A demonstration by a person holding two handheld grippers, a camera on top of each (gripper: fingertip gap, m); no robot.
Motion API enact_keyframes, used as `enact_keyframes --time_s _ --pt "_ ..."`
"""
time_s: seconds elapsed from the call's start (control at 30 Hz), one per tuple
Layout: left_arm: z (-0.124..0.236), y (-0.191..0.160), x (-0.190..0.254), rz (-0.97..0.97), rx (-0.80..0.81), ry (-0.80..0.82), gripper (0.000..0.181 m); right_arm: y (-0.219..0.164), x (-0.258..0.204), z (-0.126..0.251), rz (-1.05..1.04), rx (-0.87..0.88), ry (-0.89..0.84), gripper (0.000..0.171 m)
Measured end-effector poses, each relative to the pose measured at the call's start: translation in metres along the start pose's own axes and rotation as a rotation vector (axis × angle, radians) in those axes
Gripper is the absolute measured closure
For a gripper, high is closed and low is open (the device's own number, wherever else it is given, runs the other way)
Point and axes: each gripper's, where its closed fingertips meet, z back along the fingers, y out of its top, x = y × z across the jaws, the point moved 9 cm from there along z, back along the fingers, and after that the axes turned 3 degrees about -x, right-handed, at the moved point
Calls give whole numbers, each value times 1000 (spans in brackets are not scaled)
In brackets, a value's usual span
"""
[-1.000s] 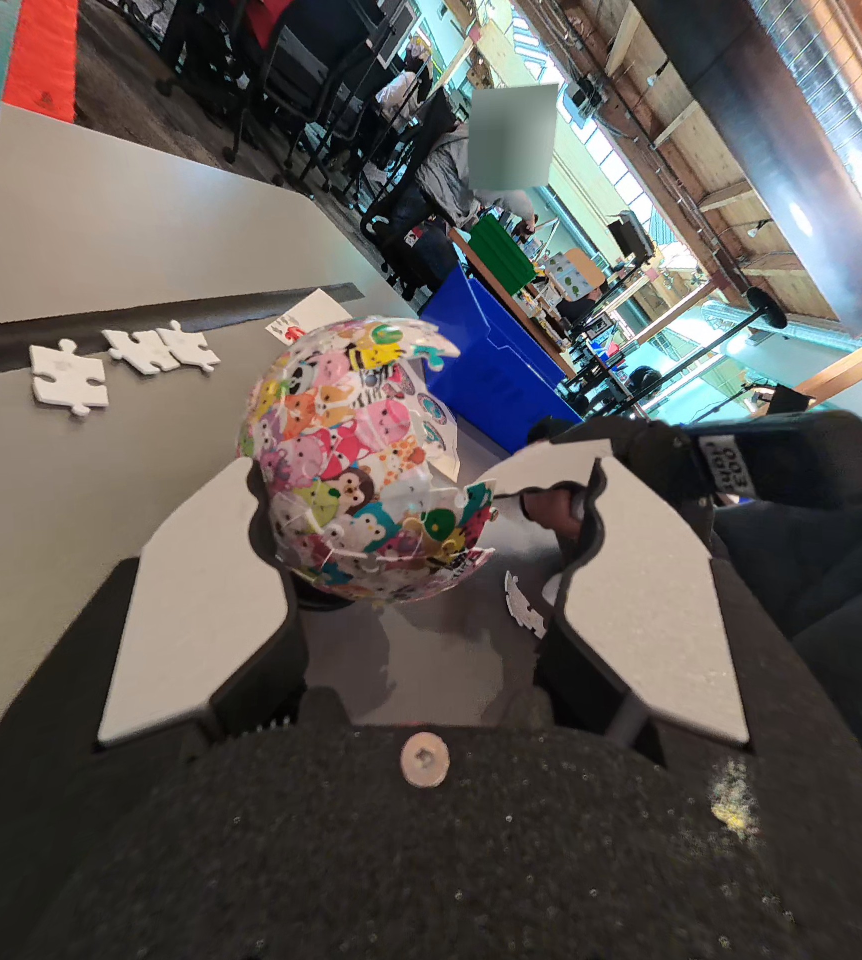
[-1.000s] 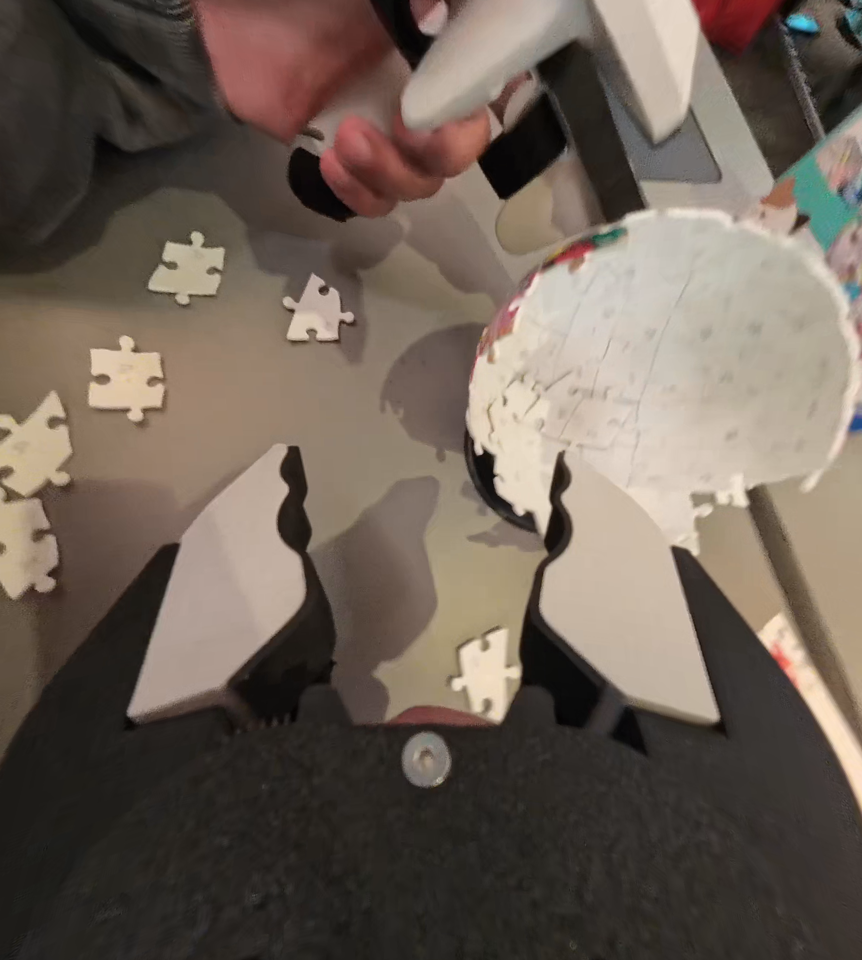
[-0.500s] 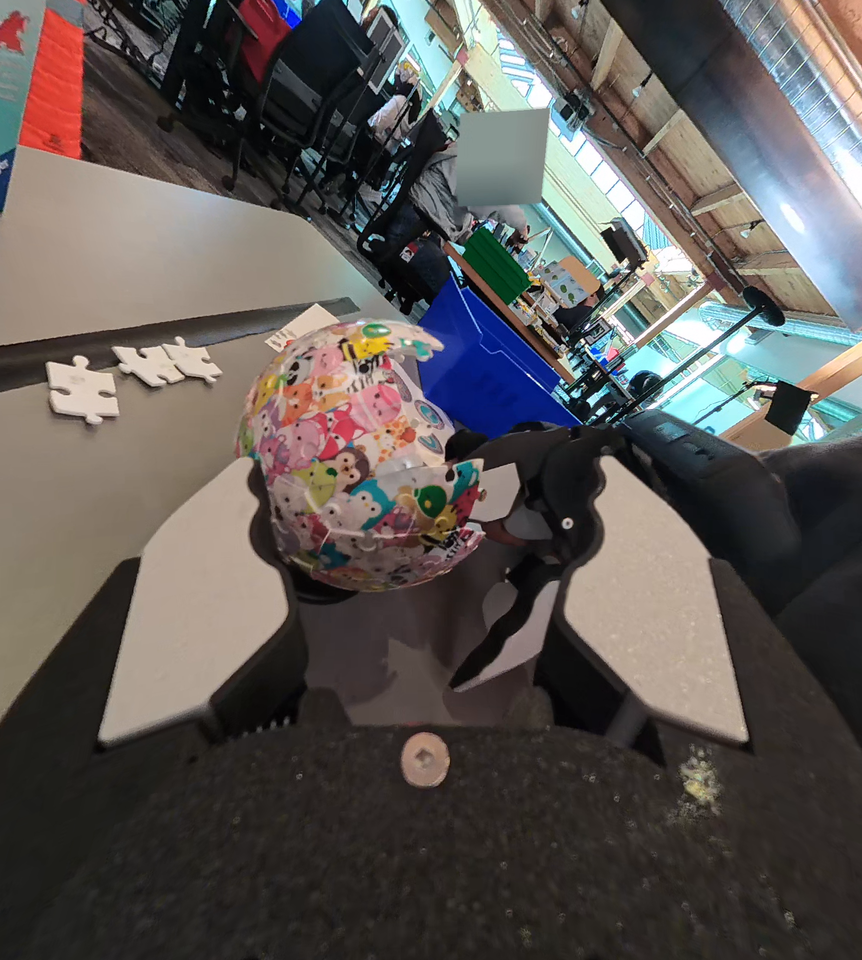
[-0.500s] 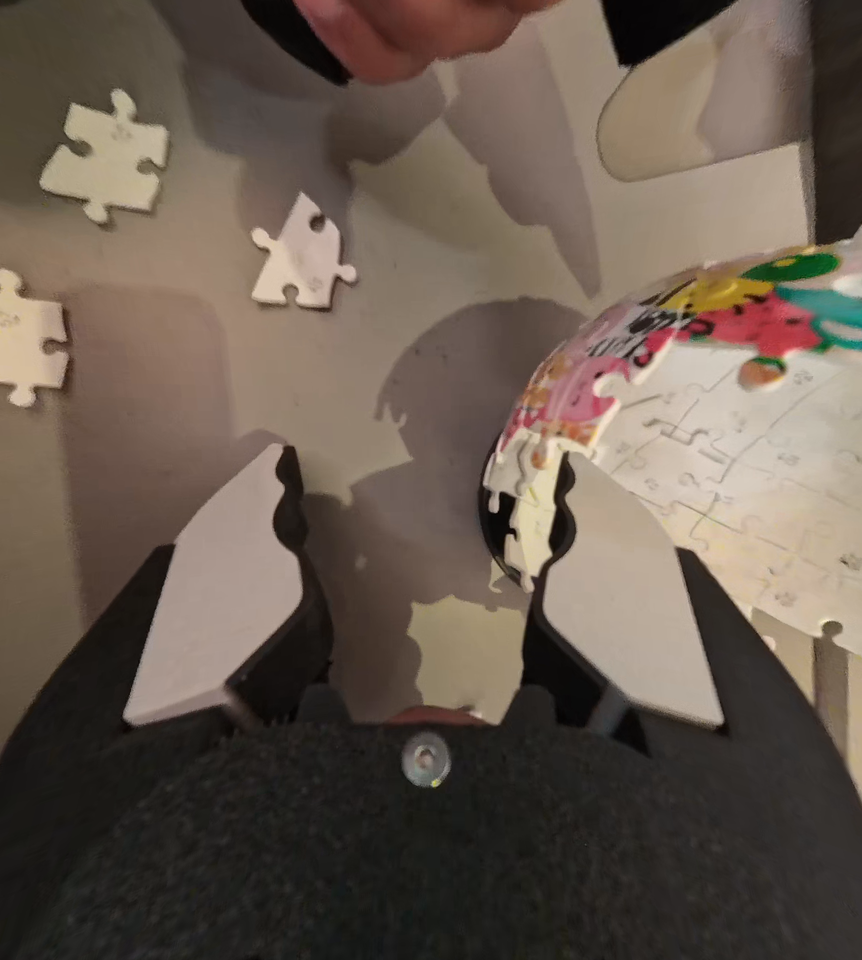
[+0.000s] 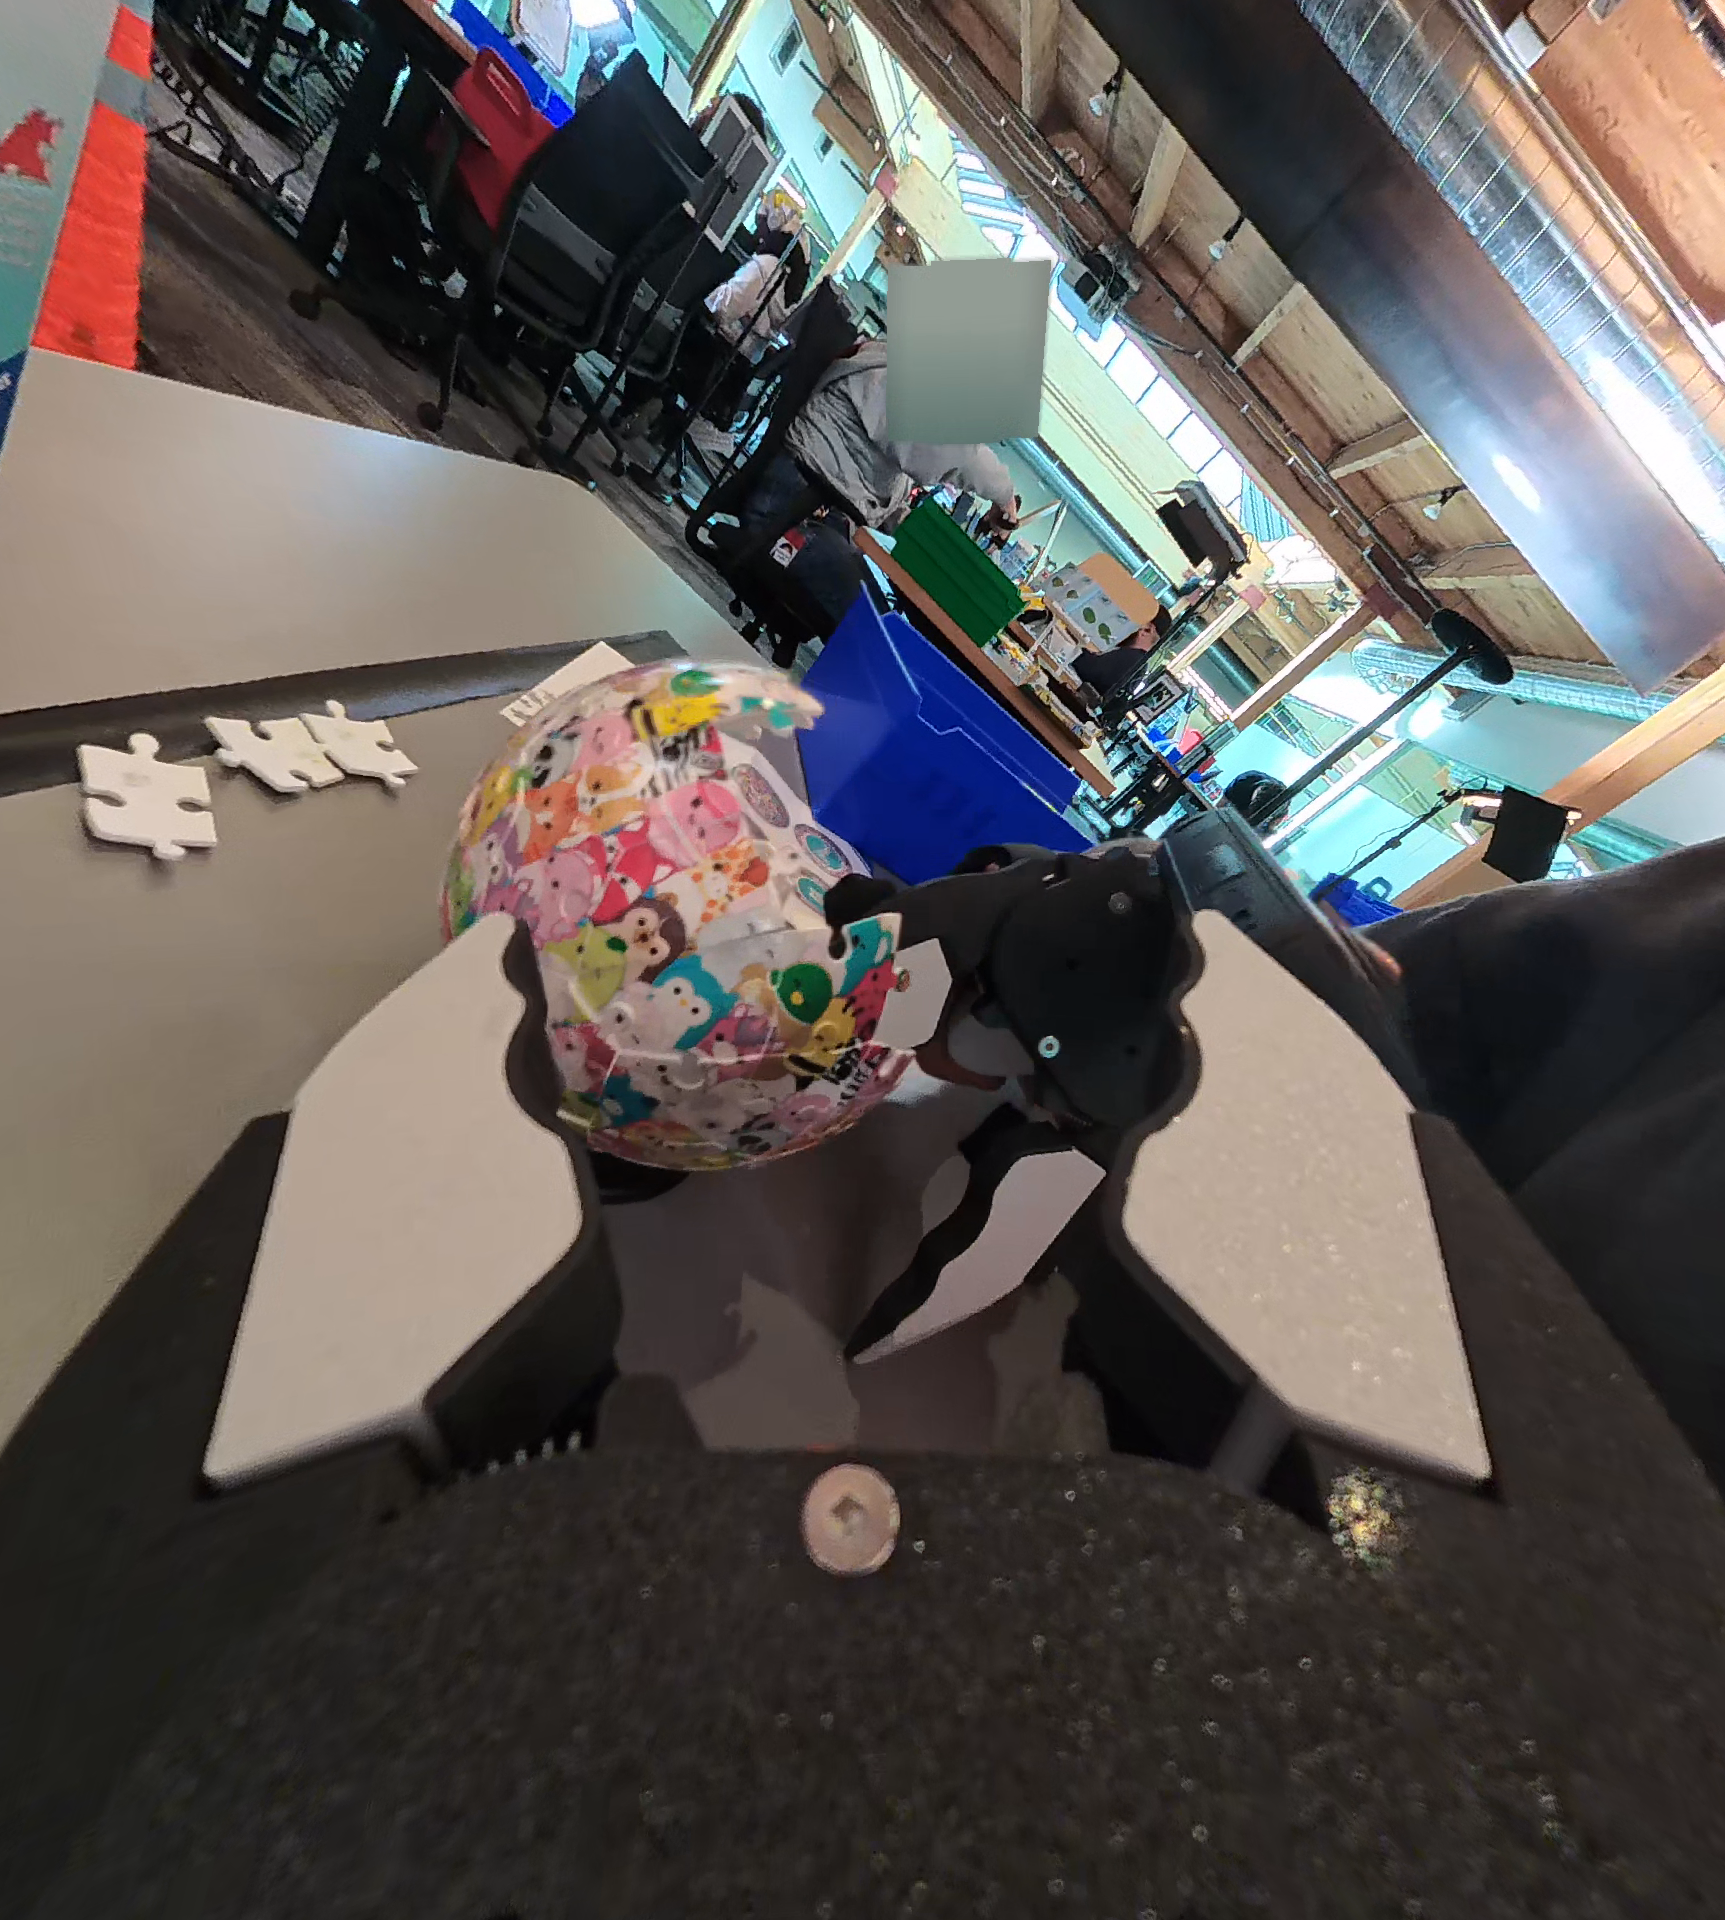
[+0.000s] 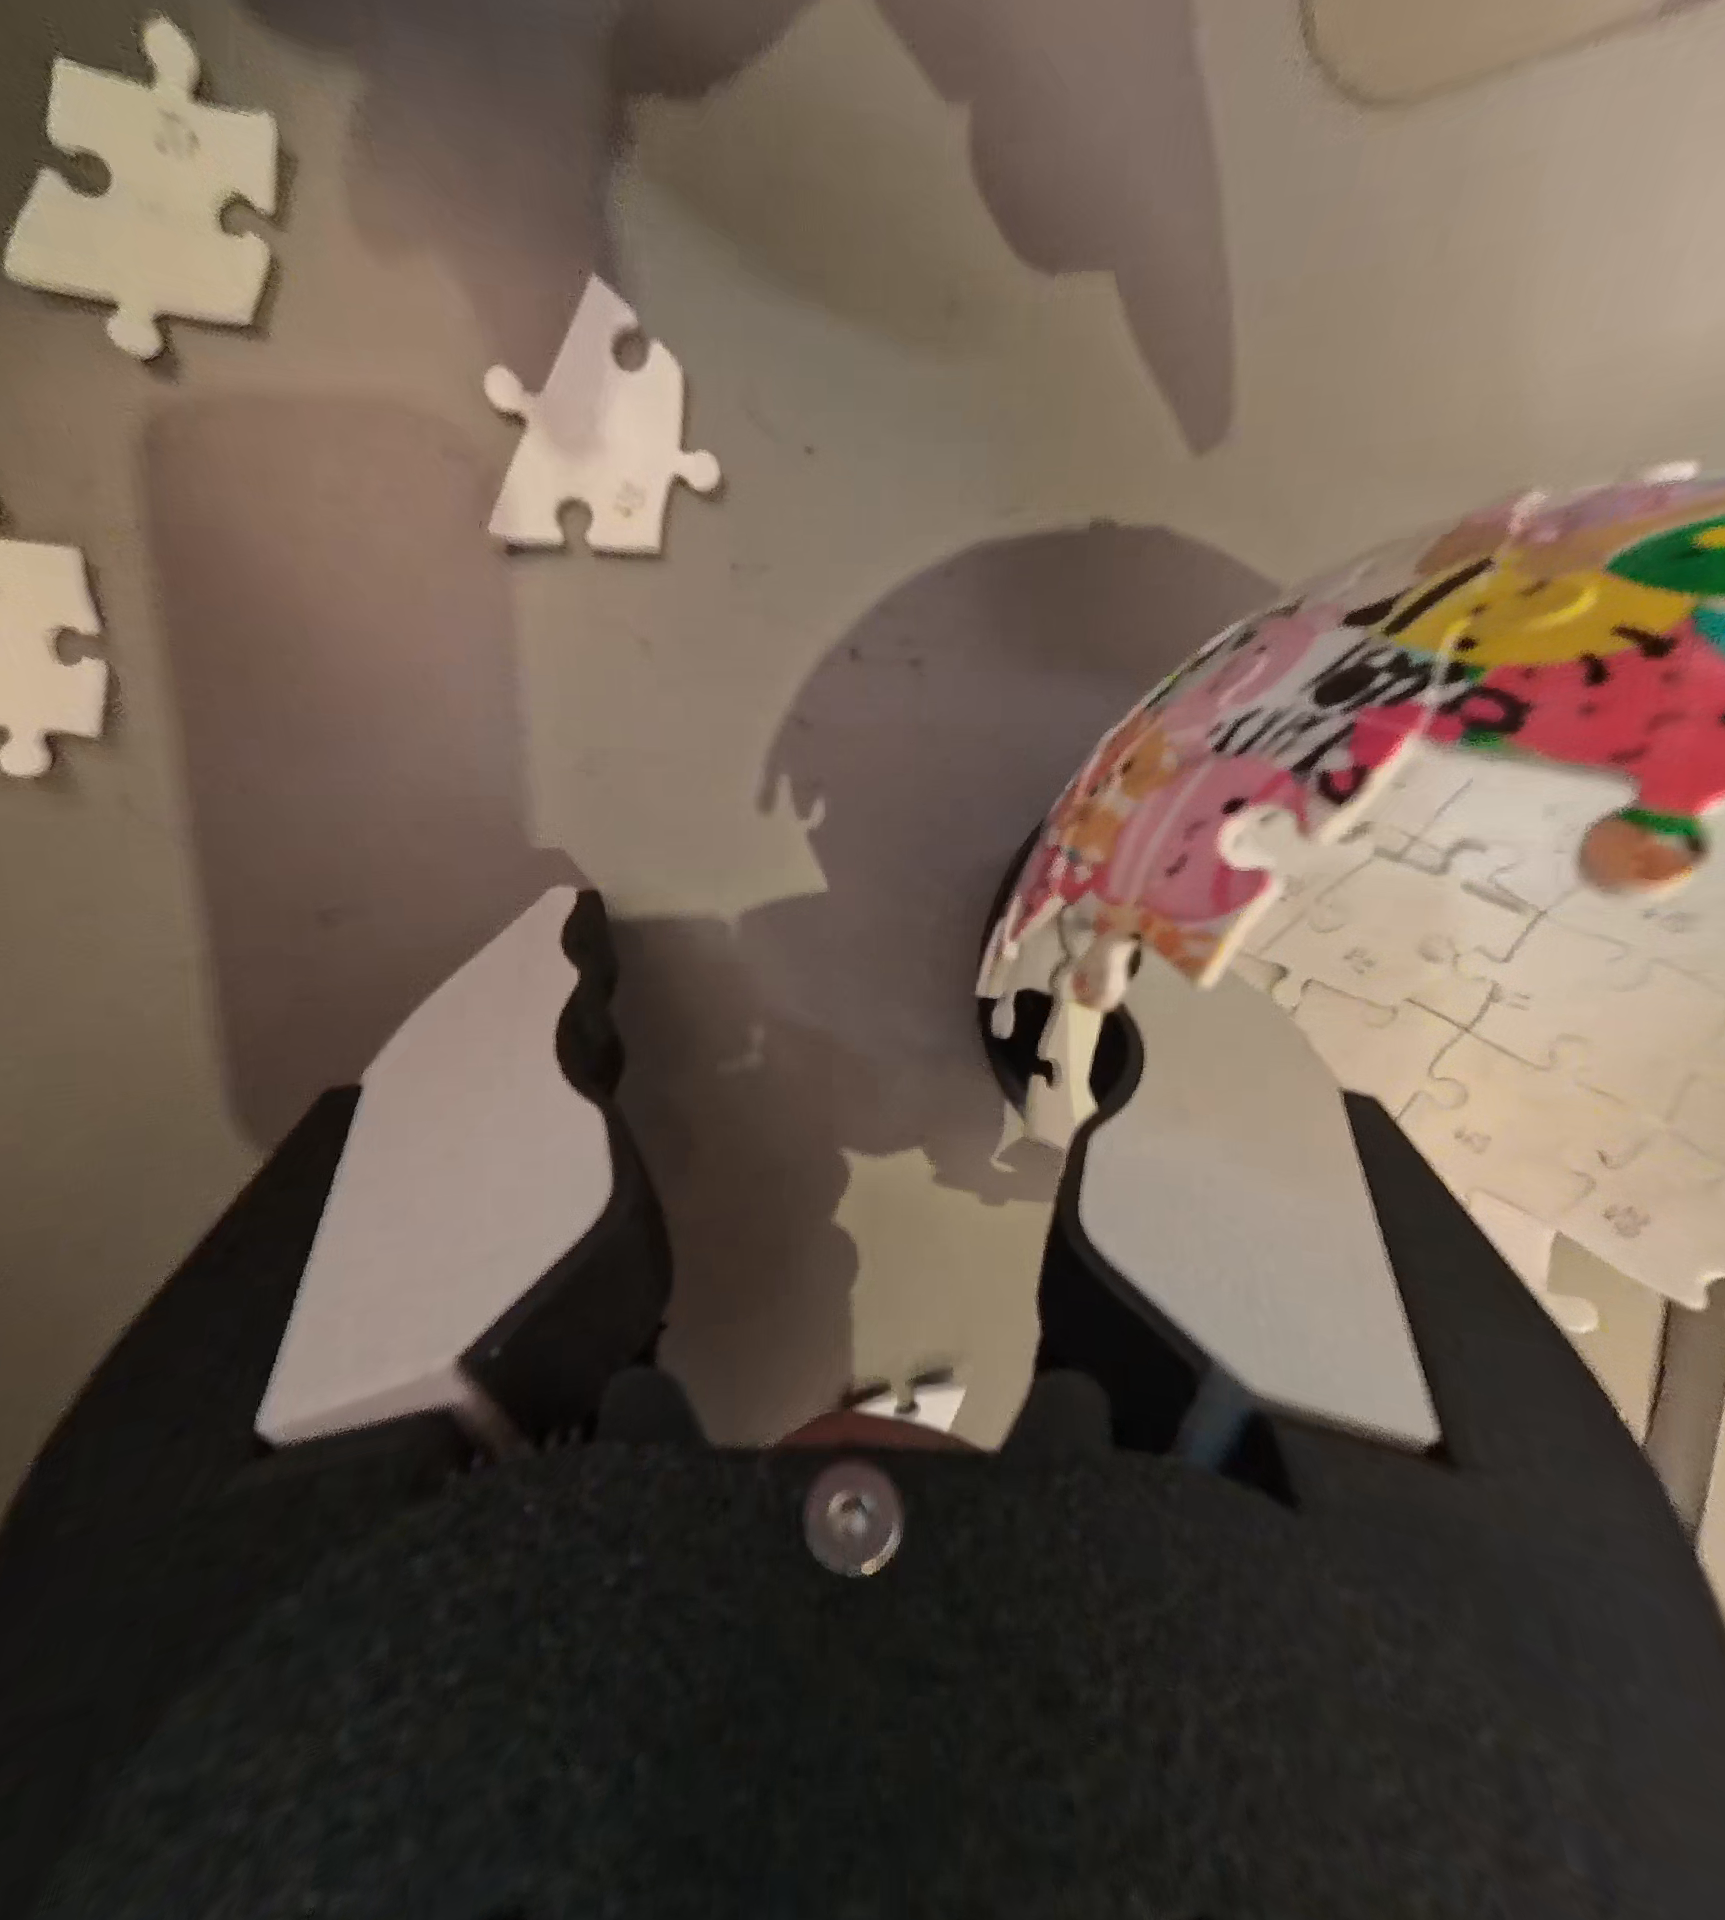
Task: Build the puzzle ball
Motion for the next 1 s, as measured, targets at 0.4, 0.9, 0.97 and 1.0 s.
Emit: enact_keyframes --time_s 0.4,0.9,0.97,1.0 --pt "0 1 6 -15 -8 5 71 -4 4 2 -7 -40 -2 78" --pt "7 4 9 -20 5 19 74 -6 -8 14 19 -65 17 89" --pt "8 5 12 -25 5 23 74 -8 -9 17 19 -69 13 91" --pt "9 5 13 -27 4 24 74 -8 -10 18 20 -70 10 91"
